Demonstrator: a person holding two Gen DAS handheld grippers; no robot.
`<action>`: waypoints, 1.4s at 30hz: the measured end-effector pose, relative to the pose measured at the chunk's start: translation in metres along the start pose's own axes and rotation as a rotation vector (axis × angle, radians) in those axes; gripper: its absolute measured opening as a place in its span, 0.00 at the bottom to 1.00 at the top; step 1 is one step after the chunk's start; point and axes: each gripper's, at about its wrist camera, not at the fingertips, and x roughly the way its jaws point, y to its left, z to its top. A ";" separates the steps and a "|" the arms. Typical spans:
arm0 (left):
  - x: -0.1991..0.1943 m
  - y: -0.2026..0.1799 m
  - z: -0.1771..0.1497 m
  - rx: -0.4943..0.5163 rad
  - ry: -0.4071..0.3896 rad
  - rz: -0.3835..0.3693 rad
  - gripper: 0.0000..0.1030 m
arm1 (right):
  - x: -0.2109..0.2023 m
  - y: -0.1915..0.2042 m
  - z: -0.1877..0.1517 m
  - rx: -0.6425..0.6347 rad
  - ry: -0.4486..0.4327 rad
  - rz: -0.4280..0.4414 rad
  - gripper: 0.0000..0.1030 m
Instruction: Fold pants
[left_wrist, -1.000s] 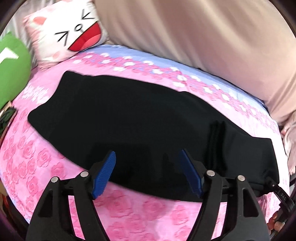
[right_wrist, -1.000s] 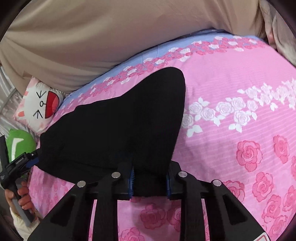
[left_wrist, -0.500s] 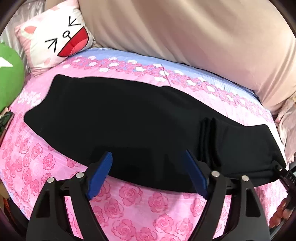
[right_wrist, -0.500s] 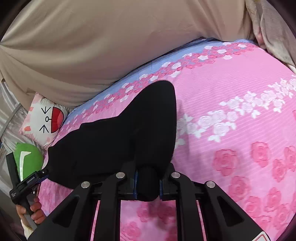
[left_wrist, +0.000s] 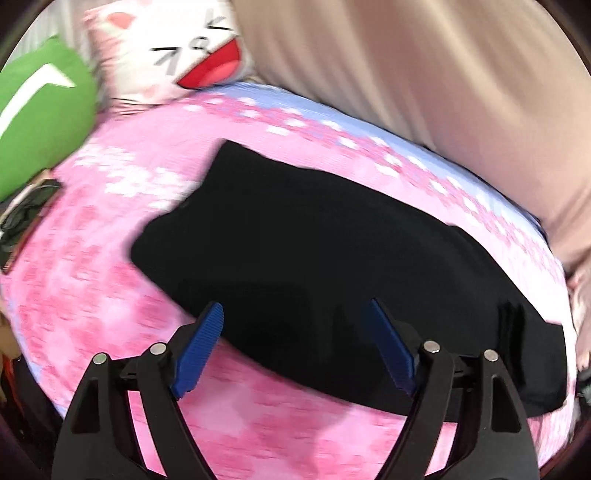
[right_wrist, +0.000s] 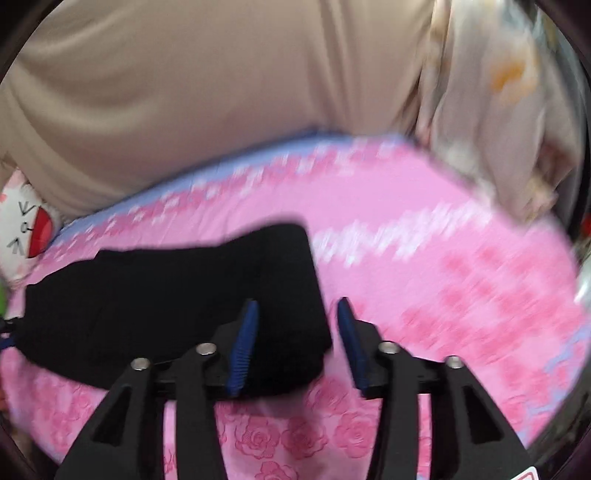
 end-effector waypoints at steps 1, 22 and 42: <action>-0.001 0.006 0.001 -0.003 -0.007 0.018 0.81 | -0.014 0.017 0.003 -0.068 -0.040 0.007 0.56; 0.020 0.118 0.013 -0.235 0.032 -0.067 0.84 | 0.076 0.234 -0.008 -0.356 0.214 0.348 0.17; -0.006 0.008 0.066 0.011 -0.178 -0.092 0.15 | 0.049 0.149 -0.012 -0.122 0.202 0.349 0.51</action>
